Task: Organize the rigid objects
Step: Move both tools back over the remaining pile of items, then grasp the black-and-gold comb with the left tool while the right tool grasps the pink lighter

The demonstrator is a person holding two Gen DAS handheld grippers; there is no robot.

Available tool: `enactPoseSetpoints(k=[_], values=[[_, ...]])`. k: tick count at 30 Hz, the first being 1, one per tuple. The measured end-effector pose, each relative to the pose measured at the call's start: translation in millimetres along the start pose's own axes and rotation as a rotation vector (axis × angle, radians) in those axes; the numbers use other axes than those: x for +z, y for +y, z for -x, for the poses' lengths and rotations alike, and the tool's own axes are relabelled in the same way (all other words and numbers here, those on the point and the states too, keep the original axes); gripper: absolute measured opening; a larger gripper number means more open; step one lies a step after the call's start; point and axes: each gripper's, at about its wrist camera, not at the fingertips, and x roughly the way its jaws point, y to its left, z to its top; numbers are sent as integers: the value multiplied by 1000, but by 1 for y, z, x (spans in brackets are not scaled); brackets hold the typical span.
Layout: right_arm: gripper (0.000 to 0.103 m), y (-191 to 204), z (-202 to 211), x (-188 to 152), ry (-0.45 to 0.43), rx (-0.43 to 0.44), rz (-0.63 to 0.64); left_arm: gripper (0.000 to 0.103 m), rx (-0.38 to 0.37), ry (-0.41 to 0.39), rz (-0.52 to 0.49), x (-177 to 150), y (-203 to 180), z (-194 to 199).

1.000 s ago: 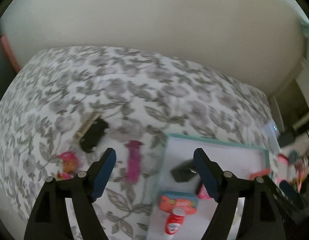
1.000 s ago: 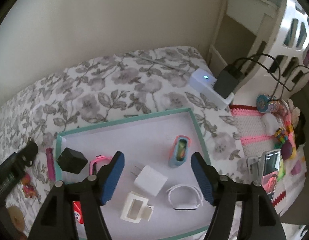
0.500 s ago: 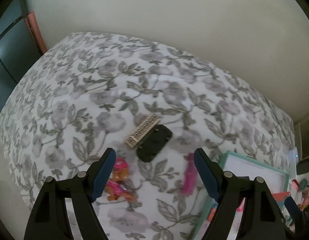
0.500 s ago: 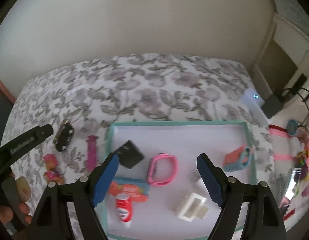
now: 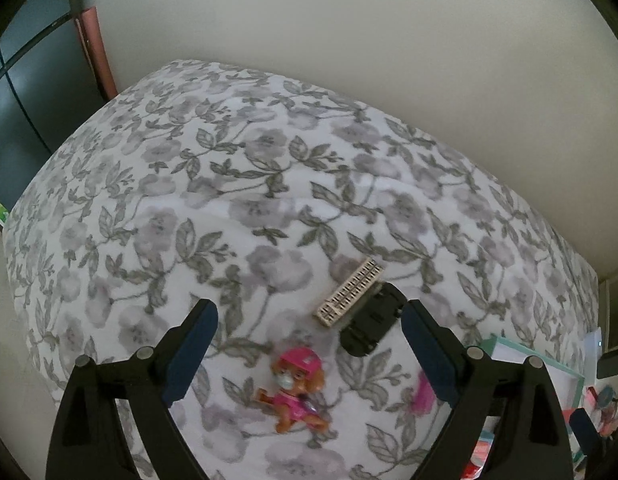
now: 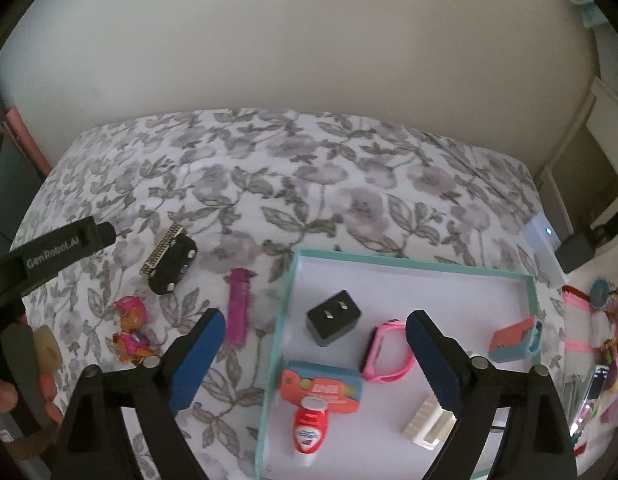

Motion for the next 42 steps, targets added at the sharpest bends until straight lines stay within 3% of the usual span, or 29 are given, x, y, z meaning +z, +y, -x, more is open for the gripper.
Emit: enactPoseSetpoints(k=[8,16,23,31,42], values=[[94,23,-3,9,-43,51,6,93,-4,9,-16,11,18,-9],[92,43,-15,15,-59,126,9,93,-64,-7,-12,20,24,-22],[77,56,-42,15,-12,153,29,94,-72,7,-86,27,11,-41],[62,61,-74,13,54,151,55,93,-80,85,-146,18,-7,-86],[61,59,-94,12,104,147,53,93,-50,132,-182,4,-17,-116]])
